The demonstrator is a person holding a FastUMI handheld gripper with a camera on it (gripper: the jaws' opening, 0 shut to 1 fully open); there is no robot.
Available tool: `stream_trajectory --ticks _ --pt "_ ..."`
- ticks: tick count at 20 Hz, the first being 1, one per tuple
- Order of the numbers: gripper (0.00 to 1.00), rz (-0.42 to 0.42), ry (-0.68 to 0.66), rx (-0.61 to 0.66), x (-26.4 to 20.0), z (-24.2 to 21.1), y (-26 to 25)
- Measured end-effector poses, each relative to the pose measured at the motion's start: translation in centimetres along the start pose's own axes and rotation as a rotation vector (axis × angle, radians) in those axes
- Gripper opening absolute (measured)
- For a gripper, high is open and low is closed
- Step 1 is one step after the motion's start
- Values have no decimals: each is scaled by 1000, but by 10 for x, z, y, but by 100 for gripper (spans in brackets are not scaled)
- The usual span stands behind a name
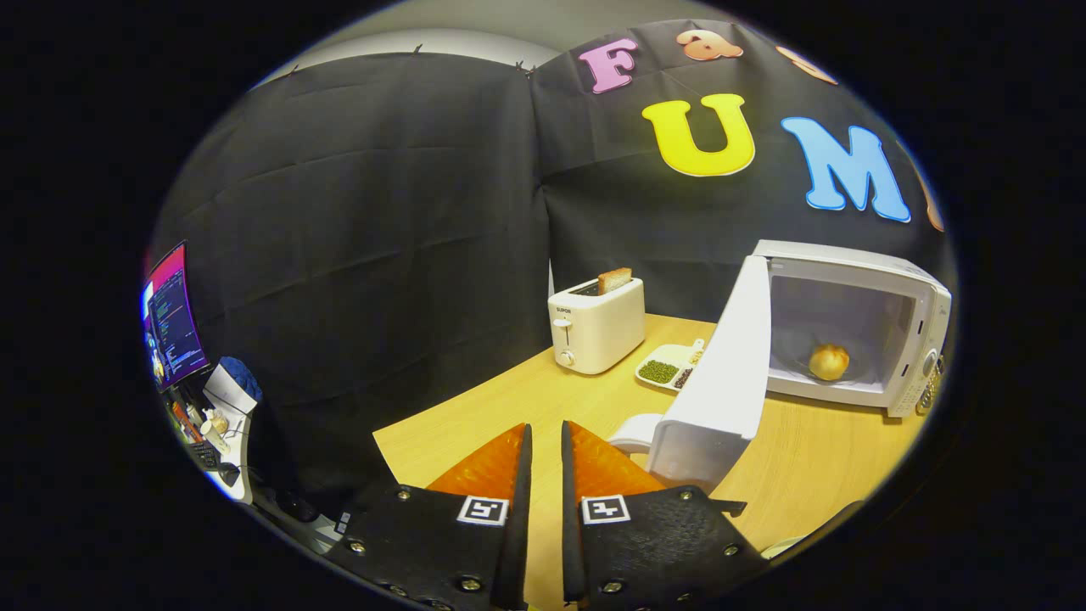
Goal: Open the microwave, put the food inside, and close the microwave door.
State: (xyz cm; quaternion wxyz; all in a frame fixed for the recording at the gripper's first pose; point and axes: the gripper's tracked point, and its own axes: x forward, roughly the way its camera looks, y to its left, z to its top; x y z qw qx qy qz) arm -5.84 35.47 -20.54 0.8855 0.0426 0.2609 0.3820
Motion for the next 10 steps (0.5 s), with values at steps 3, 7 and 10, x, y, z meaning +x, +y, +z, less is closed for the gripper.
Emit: stream_trajectory --ticks 3,7,10 --pt "18 -11 -2 -1 -12 -1 -13" --pt "18 -53 -1 7 -27 -5 -36" --pt "18 -104 -4 30 -38 -7 -63"
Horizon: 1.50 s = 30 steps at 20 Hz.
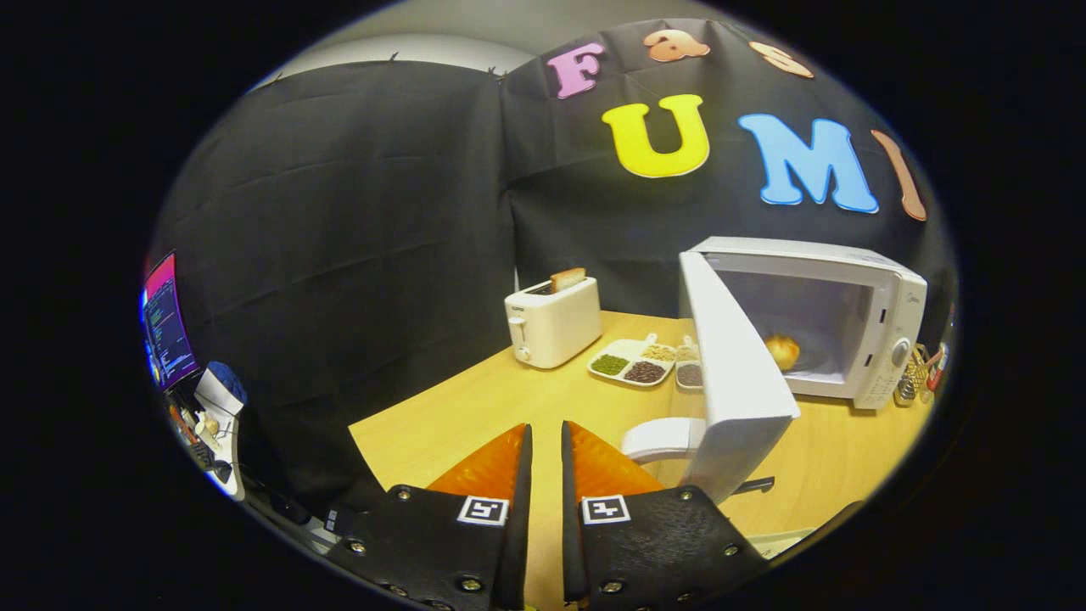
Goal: Open the microwave, put the food inside, and close the microwave door.
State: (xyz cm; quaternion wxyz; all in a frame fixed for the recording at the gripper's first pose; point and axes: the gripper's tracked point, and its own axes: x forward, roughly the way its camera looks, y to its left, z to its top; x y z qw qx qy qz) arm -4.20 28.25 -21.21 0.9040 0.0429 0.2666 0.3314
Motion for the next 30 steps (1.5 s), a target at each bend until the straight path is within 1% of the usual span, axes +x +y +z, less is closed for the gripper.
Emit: stream_trajectory --ticks 7,11,15,25,30 --pt "17 -165 2 53 -15 2 -87" --pt "17 -244 -10 96 -20 7 -132" --pt "17 -298 -19 124 -22 10 -166" --pt "18 -395 -30 170 -7 23 -240" --pt "17 -439 -38 162 4 32 -276"
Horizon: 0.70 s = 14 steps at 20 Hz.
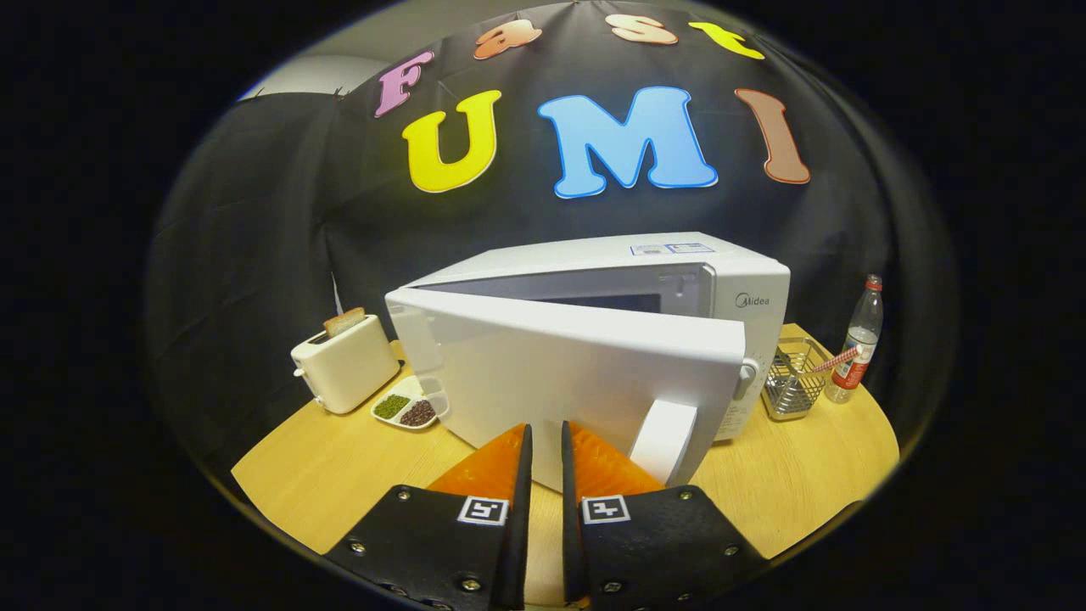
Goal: Open the microwave, put the food inside, and close the microwave door.
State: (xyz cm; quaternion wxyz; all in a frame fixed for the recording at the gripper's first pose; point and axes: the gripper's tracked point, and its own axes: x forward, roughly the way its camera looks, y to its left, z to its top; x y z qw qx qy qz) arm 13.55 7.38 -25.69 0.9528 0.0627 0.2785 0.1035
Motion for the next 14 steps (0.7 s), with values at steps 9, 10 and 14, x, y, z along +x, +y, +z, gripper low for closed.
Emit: stream_trajectory --ticks 9,10,14 --pt "17 -57 -16 21 49 25 -39" --pt "17 -67 -21 31 55 27 -44" --pt "17 -87 -22 80 69 27 -57"
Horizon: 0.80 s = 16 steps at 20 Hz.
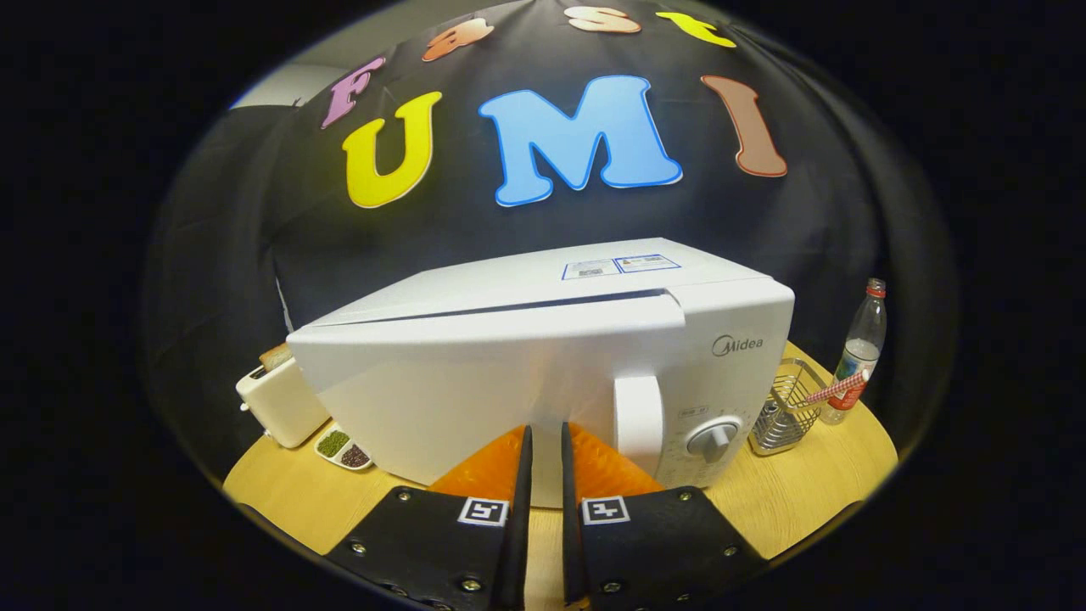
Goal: Open the microwave, put the food inside, and close the microwave door.
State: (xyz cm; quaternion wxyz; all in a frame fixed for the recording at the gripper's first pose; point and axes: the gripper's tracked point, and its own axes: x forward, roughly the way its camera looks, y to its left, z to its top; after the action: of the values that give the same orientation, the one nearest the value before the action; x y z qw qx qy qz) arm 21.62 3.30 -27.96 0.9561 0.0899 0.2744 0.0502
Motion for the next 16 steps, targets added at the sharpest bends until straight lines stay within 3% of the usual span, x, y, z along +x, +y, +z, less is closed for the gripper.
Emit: stream_trajectory --ticks 4,10,16 --pt "17 -28 -21 -70 2 -1 -2" --pt "17 -78 -28 -25 8 4 -5" --pt "17 -94 -96 -27 -23 30 0"
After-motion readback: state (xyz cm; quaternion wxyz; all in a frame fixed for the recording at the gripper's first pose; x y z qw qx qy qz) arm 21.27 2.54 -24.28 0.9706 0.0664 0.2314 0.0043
